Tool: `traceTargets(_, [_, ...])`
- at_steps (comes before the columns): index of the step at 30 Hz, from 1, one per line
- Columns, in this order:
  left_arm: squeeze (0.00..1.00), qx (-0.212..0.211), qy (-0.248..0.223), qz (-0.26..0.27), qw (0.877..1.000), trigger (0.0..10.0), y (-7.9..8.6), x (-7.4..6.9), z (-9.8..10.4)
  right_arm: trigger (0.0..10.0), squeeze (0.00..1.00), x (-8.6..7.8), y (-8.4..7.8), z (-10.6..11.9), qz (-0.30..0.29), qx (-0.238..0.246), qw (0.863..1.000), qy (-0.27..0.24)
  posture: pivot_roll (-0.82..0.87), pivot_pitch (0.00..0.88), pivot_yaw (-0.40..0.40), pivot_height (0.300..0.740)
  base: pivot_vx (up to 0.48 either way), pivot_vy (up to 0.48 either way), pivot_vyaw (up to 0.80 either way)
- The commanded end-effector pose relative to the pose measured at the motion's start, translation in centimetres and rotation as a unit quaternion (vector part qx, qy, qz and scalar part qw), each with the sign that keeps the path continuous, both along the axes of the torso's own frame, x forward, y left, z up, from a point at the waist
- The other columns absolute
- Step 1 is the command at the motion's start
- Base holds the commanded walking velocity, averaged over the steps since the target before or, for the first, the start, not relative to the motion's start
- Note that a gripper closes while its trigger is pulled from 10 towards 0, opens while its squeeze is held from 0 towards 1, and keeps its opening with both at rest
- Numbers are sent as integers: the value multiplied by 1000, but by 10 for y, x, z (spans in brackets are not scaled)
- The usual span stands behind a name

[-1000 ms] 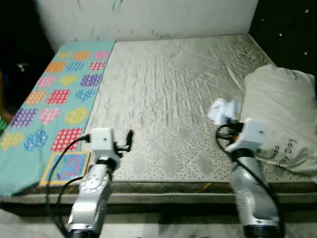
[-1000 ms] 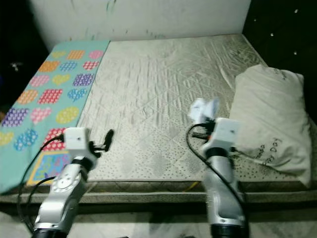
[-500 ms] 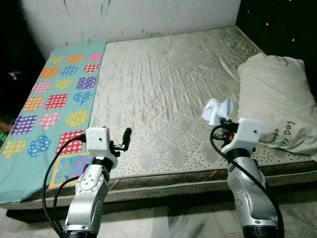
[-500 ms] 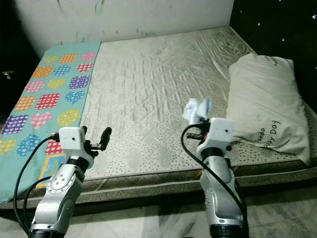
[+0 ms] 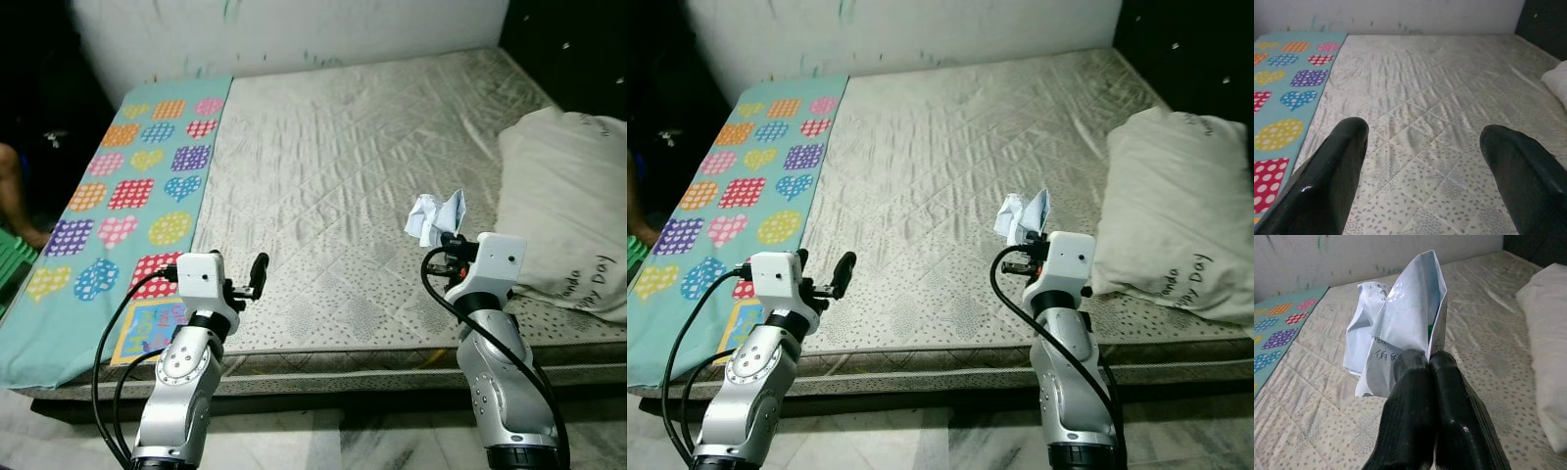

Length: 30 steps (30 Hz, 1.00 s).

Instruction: Clean up the room

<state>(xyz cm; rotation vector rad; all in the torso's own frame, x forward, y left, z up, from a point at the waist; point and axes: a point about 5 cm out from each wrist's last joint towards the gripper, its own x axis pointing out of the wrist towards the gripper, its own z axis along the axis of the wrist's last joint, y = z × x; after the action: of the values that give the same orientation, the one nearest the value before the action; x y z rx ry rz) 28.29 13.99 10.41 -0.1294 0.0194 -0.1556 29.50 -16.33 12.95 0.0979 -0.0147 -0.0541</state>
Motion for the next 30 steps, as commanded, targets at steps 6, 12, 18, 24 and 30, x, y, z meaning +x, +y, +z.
traceTargets(6, [0, 2, 29, 36, 999, 10000, 8, 2, -4, 10000, 0, -2, -2, 0, -7, 3, 1000, -4, -187, 75, 137, 740, 0, 0, 0])
traceTargets(12, [0, 6, 23, 24, 999, 10000, 7, 2, -2, 10000, 0, -2, -1, -1, -10, 3, 1000, -4, -188, 71, 142, 740, 0, 47, 0])
traceTargets(18, [0, 6, 24, 18, 1000, 10000, 6, 3, -2, 10000, 0, -3, -2, -1, -11, 3, 1000, -6, -189, 71, 143, 740, 0, 426, 0])
traceTargets(24, [0, 11, 22, 24, 999, 10000, 8, 3, -3, 10000, 0, -5, 0, 3, 0, 11, 1000, -27, -190, 66, 145, 740, 0, 479, 0])
traceTargets(30, [0, 23, 12, 36, 999, 10000, 14, 6, -1, 10000, 0, -6, 1, 3, 9, 3, 999, -47, -184, 29, 161, 740, 0, 0, 0])
